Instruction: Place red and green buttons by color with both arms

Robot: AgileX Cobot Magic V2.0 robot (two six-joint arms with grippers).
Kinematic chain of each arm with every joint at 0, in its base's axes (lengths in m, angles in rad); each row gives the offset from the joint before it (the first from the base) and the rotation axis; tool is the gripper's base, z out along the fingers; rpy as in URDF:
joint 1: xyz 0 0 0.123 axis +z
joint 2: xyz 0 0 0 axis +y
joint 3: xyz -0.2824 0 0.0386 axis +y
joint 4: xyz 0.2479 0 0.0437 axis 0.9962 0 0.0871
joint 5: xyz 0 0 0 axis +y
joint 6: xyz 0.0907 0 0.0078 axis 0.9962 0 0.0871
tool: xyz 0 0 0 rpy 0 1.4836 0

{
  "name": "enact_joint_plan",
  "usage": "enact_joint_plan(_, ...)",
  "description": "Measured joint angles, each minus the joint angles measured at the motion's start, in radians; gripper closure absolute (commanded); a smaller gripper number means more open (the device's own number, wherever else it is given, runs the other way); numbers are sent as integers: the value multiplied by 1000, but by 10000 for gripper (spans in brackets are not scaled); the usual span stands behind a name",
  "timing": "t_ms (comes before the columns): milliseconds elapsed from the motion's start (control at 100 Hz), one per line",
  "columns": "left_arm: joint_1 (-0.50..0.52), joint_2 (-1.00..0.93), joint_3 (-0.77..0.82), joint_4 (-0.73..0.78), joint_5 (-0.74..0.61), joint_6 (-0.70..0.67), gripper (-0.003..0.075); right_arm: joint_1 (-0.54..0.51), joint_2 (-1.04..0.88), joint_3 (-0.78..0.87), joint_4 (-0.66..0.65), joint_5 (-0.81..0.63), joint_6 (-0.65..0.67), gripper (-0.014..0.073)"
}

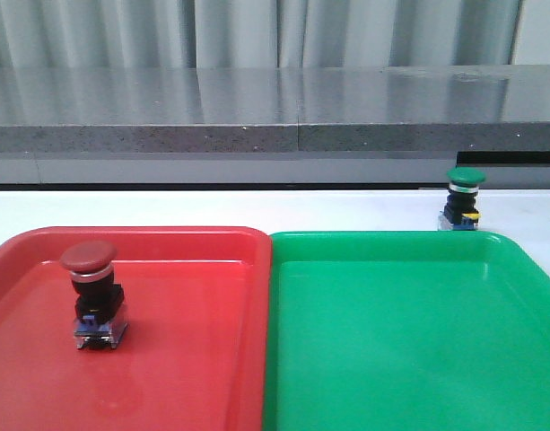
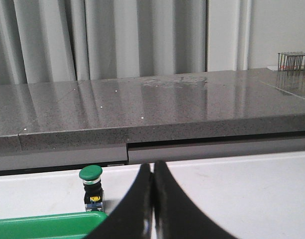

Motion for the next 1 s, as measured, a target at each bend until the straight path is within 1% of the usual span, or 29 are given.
enact_joint_plan(140, 0, 0, 0, 0, 0, 0, 741, 0, 43, -94, -4, 72, 0, 657)
enact_joint_plan(280, 0, 0, 0, 0, 0, 0, 741, 0, 150, -196, -10, 170, 0, 657)
enact_joint_plan(400, 0, 0, 0, 0, 0, 0, 741, 0, 265, -285, -34, 261, -5, 657)
enact_joint_plan(630, 0, 0, 0, 0, 0, 0, 741, 0, 495, -453, -42, 335, -7, 657)
enact_joint_plan(740, 0, 0, 0, 0, 0, 0, 741, 0, 614, -549, -43, 422, -7, 650)
enact_joint_plan(810, 0, 0, 0, 0, 0, 0, 741, 10, 686, -609, -43, 492, -7, 610)
enact_joint_plan(880, 0, 0, 0, 0, 0, 0, 741, 34, 754, -668, -43, 562, -7, 536)
enact_joint_plan(950, 0, 0, 0, 0, 0, 0, 741, 65, 821, -725, -41, 621, -7, 421)
enact_joint_plan(1000, 0, 0, 0, 0, 0, 0, 741, 88, 867, -763, -39, 652, -7, 300)
